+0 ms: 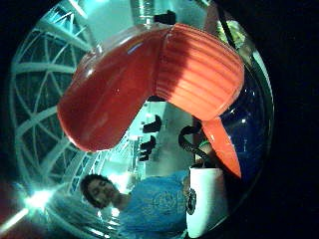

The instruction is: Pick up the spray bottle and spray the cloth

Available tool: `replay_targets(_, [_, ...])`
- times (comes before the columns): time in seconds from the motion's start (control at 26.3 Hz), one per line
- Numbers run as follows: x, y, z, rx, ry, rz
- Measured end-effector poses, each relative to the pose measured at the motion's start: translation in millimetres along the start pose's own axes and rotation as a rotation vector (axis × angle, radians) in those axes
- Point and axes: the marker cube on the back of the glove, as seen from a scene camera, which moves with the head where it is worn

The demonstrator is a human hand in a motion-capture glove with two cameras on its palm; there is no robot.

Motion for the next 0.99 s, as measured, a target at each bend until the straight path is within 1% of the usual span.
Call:
replay_targets(0.15, [-16, 2, 60, -0.013, -0.089, -0.159])
replay_targets(0.27, [-24, 5, 109, -0.017, -0.125, -0.243])
replay_targets(0.38, [-29, 6, 156, -0.040, -0.153, -0.281])
replay_targets(0.53, [-28, 3, 201, -0.063, -0.176, -0.271])
replay_targets(0.72, [-14, 7, 228, -0.084, -0.181, -0.246])
replay_targets(0.99, [-7, 12, 228, -0.090, -0.166, -0.245])
